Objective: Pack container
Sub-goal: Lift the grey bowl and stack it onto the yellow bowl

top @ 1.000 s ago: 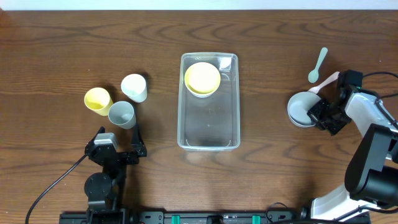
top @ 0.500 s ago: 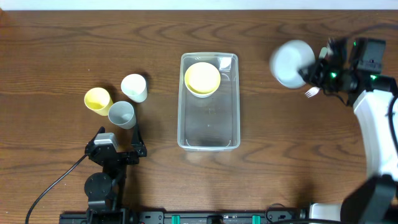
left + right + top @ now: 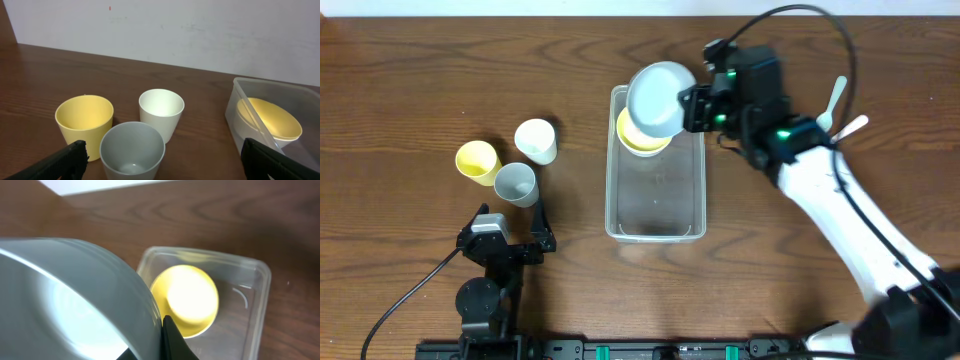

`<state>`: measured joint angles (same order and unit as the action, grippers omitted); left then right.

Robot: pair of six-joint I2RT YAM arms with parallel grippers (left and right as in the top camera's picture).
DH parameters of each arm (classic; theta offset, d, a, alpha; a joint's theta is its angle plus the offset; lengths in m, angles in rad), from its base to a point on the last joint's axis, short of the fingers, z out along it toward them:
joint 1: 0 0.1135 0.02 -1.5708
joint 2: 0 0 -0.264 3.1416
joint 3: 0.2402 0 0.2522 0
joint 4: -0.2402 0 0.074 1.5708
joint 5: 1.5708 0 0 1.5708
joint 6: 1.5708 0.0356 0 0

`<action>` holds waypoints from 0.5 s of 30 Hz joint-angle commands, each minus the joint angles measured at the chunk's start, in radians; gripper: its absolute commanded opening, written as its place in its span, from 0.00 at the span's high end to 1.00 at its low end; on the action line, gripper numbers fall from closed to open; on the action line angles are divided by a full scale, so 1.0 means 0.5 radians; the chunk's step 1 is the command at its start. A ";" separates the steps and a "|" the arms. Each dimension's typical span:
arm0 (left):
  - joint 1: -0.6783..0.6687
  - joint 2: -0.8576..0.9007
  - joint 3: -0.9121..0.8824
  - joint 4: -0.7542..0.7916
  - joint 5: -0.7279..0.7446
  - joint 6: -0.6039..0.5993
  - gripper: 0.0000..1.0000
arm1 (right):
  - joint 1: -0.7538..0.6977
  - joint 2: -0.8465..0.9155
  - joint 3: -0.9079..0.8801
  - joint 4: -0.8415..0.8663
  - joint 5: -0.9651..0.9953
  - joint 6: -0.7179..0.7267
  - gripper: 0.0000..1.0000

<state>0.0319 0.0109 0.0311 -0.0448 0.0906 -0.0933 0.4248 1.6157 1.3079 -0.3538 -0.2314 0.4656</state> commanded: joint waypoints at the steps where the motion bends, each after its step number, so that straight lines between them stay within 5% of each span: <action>1: 0.008 -0.011 -0.053 -0.034 0.021 -0.002 0.02 | 0.066 0.155 -0.001 0.034 0.187 0.127 0.96; 15: 0.008 -0.011 -0.053 -0.034 0.021 -0.002 0.02 | 0.098 0.501 -0.001 0.114 0.223 0.164 0.94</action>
<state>0.0319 0.0109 0.0311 -0.0448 0.0910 -0.0933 0.4633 1.8385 1.3071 -0.3023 -0.1371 0.5354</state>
